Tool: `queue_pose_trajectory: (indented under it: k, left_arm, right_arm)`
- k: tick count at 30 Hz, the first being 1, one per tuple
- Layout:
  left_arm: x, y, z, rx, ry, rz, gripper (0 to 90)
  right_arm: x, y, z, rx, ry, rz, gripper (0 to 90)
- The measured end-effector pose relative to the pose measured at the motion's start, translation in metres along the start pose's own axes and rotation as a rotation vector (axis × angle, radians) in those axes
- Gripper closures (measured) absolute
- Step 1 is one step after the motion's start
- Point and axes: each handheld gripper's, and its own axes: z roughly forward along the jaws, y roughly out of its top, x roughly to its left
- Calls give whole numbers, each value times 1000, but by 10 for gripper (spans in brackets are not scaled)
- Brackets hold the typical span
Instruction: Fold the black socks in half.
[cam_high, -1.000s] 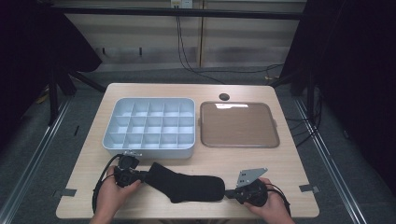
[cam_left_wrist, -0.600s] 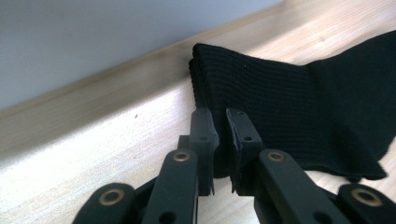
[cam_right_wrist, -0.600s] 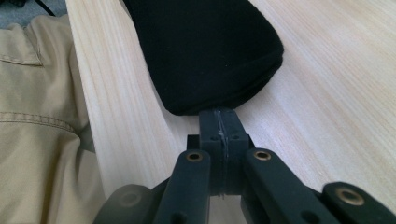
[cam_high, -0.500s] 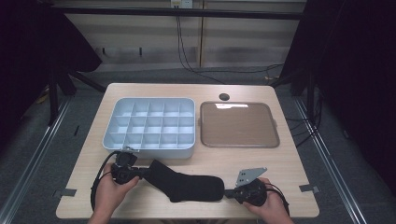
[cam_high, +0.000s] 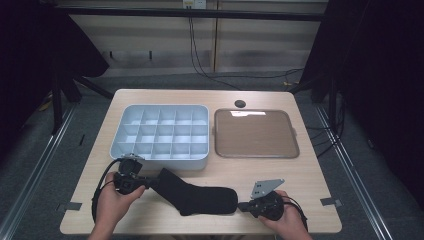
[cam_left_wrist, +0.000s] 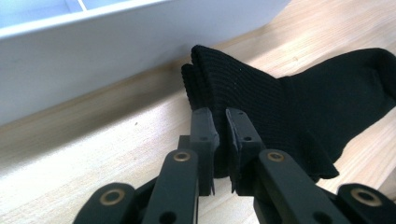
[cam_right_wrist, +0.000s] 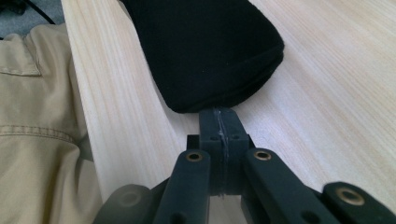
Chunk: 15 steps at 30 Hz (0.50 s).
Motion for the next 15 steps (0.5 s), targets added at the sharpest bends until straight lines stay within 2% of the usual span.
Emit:
queue_pose_trajectory:
  k: [6, 15]
  left_arm:
    - [0, 3, -7, -14, -10, -2, 822]
    - [-3, 7, -10, -7, -13, 11, 822]
  right_arm:
    - [1, 3, 3, 0, -5, 4, 900]
    - [5, 7, 7, 5, -8, -4, 900]
